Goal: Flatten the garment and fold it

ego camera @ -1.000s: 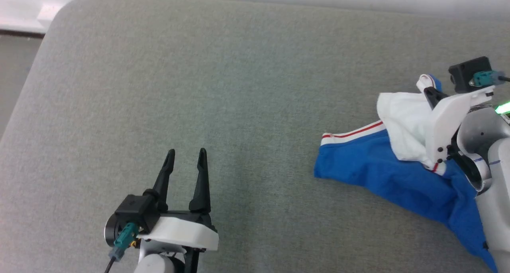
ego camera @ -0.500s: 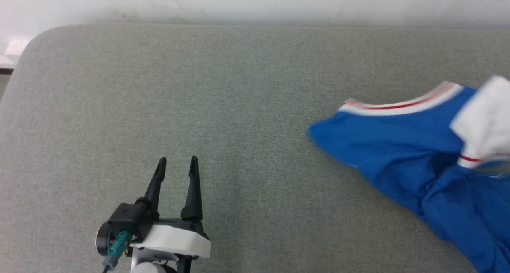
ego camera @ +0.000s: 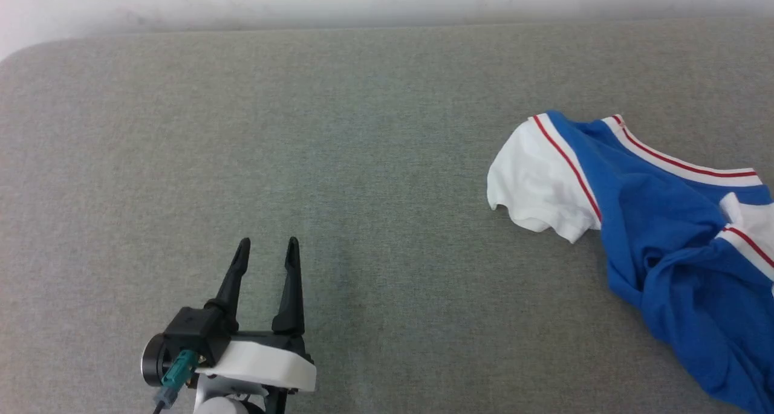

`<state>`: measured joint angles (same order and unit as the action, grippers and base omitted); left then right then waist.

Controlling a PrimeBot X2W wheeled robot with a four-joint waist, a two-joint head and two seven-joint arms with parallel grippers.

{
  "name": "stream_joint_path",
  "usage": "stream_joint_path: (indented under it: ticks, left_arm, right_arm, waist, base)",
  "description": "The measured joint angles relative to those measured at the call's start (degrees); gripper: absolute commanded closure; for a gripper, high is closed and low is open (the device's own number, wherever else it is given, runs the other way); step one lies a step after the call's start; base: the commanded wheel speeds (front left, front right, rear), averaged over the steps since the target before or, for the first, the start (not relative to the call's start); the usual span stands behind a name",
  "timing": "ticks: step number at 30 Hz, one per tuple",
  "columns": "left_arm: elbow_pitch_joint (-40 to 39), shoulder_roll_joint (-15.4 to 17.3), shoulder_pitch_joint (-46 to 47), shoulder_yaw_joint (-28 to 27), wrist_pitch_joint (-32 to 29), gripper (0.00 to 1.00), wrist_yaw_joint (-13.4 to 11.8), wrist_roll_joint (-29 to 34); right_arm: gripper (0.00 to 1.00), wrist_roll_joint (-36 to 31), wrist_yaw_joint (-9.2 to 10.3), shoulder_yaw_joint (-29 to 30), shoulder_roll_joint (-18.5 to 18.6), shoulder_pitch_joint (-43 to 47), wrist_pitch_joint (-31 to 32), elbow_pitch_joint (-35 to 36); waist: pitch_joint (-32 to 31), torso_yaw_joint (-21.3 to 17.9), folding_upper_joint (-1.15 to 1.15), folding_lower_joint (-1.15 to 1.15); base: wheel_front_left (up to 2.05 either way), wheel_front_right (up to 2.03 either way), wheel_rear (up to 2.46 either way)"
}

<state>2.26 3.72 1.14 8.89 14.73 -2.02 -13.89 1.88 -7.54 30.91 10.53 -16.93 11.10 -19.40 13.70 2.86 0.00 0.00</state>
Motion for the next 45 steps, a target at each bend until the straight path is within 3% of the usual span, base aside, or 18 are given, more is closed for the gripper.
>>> stream_joint_path:
  ticks: [7,14,19,24,32,38,41,45]
  left_arm:
    - [-0.96,0.07,0.12,0.03,0.00,0.00,0.03,0.46]
    - [-2.92,0.02,-1.62,-0.03,0.00,0.00,0.97,0.58]
    - [-3.39,0.00,-3.53,-0.51,0.00,0.00,0.92,0.85]
    - [-3.25,0.03,-1.07,1.14,-0.82,0.00,0.97,2.12]
    - [0.84,0.01,17.03,9.18,-13.86,0.00,4.54,7.05]
    - [6.16,-0.52,29.41,16.97,-23.05,0.00,5.46,7.02]
    - [8.88,-0.56,32.75,21.81,-26.82,0.00,5.17,4.01]
    - [13.89,-0.78,35.84,27.36,-31.23,0.00,2.55,3.16]
  right_arm:
    - [0.00,4.12,0.00,-8.32,-3.12,1.01,-7.55,11.52]
    - [0.00,3.50,-0.01,-12.80,-7.49,14.01,-13.45,23.72]
    - [0.00,9.10,0.00,-14.88,-7.50,20.75,-15.88,25.52]
    - [0.00,9.01,0.00,-14.91,-7.50,21.31,-16.73,26.71]
    - [0.00,8.59,0.00,-14.23,-7.50,18.96,-16.08,28.97]
    - [0.00,8.73,0.00,-14.21,-7.49,17.37,-15.82,28.78]
    - [0.00,8.82,0.00,-14.61,-7.50,16.41,-15.91,28.38]
    - [0.00,9.28,0.00,-15.34,-7.50,15.05,-16.42,27.53]
  waist:
    - [-1.22,-1.17,0.00,0.00]
    - [-2.37,-1.27,0.00,-0.01]
    - [-2.61,-2.03,0.00,-0.01]
    - [-2.45,-3.19,0.00,-0.01]
    - [-0.46,-3.86,0.00,0.00]
    - [2.54,-4.39,0.00,0.00]
    - [4.32,-4.90,0.00,0.01]
    - [6.62,-6.01,0.00,0.01]
  base:
    - [0.00,0.00,0.00]
    - [0.00,0.00,0.00]
    - [0.00,0.00,0.00]
    - [0.00,0.00,0.00]
    - [0.00,0.00,0.00]
    - [0.00,0.00,0.00]
    - [0.00,0.00,0.00]
    - [0.00,0.00,0.00]
